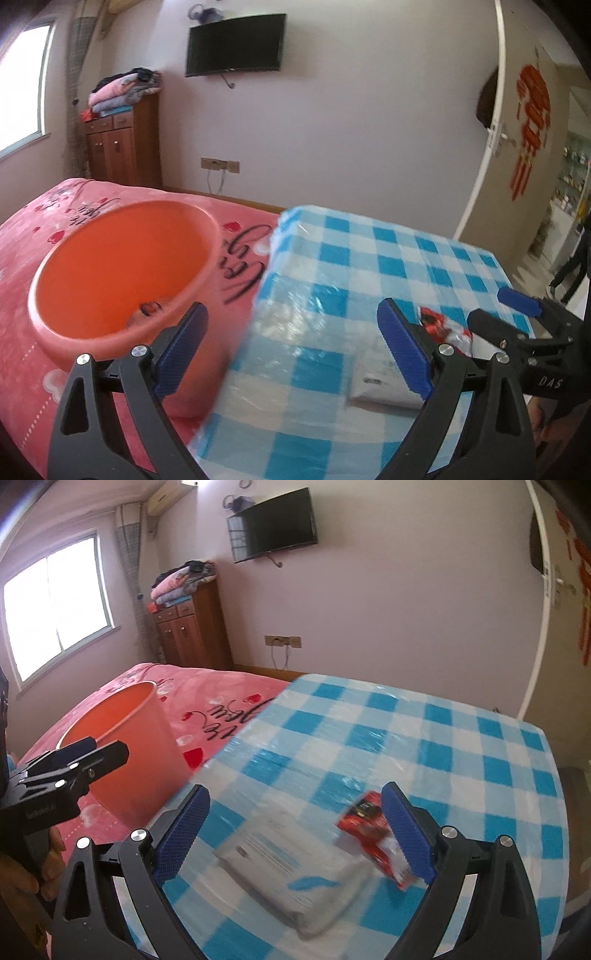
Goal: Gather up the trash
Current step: 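Move both open tools back over the remaining trash on the table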
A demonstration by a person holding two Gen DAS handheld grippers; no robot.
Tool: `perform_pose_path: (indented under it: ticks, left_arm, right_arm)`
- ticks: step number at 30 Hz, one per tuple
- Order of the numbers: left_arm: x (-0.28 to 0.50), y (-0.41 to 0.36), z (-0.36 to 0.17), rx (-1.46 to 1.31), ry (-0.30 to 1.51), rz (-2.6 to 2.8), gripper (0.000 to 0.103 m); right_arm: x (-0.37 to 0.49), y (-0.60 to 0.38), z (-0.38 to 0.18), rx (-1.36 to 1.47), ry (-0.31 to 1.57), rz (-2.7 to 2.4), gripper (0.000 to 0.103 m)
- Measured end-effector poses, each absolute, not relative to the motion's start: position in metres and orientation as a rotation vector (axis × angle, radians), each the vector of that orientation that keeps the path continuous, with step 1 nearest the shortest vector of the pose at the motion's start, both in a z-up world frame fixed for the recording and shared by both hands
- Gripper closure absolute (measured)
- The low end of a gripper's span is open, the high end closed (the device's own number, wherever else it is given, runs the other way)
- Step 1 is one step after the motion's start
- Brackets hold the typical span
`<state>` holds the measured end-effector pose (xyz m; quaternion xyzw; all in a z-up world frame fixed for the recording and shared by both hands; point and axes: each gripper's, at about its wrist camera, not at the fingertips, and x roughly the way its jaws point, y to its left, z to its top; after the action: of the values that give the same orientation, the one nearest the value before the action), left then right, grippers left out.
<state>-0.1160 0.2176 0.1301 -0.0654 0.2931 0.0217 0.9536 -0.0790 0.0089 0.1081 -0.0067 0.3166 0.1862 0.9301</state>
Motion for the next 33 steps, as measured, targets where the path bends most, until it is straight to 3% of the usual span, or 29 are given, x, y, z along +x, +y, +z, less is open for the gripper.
perform_pose_path:
  ticks: [10,19,33]
  left_arm:
    - [-0.122,0.169,0.096,-0.108,0.733,-0.022,0.010]
    - [-0.139,0.144,0.052,-0.352,0.901,-0.219,0.010]
    - [-0.060,0.099,0.028,-0.413,0.975,-0.217,0.010]
  right_arm:
    - [-0.090,-0.054,0.085,0.034,0.687,0.300,0.010]
    - [-0.088,-0.114,0.062,0.080,0.733,0.223,0.010]
    - [-0.063,-0.152,0.038,0.161,0.783,0.217,0.010]
